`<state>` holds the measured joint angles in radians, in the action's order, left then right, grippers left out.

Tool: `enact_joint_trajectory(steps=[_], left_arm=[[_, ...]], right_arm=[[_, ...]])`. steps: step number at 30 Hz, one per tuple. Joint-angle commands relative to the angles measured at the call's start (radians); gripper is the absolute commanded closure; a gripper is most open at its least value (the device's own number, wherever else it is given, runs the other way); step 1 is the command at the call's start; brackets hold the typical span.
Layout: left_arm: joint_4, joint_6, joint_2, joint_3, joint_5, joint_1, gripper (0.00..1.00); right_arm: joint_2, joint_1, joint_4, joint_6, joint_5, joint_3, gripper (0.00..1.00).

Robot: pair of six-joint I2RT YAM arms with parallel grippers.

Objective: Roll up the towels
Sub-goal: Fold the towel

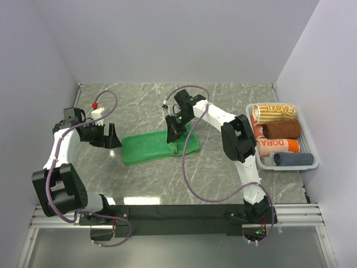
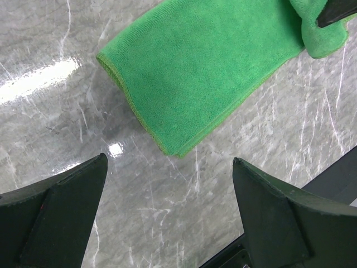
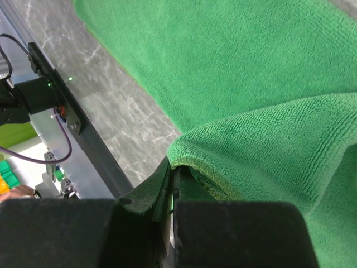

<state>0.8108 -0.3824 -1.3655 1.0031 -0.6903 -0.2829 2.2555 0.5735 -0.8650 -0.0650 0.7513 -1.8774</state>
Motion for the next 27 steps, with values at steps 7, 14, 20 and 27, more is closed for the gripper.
enact_joint_trajectory(steps=[7, 14, 20, 27], left_arm=[[-0.009, -0.026, 0.019, -0.003, 0.000, -0.006, 0.01], [-0.016, -0.032, 0.020, 0.009, -0.017, -0.006, 0.01], [-0.022, -0.032, 0.009, 0.017, -0.034, -0.004, 0.01], [-0.035, -0.023, 0.011, 0.022, -0.034, -0.006, 0.01]], right_arm=[[0.041, 0.020, 0.072, -0.050, 0.014, -0.035, 1.00], [0.029, 0.025, 0.011, -0.006, 0.030, -0.114, 0.60], [-0.112, -0.018, -0.006, 0.057, 0.046, -0.092, 0.44], [-0.133, -0.093, -0.014, 0.094, -0.070, -0.009, 0.87]])
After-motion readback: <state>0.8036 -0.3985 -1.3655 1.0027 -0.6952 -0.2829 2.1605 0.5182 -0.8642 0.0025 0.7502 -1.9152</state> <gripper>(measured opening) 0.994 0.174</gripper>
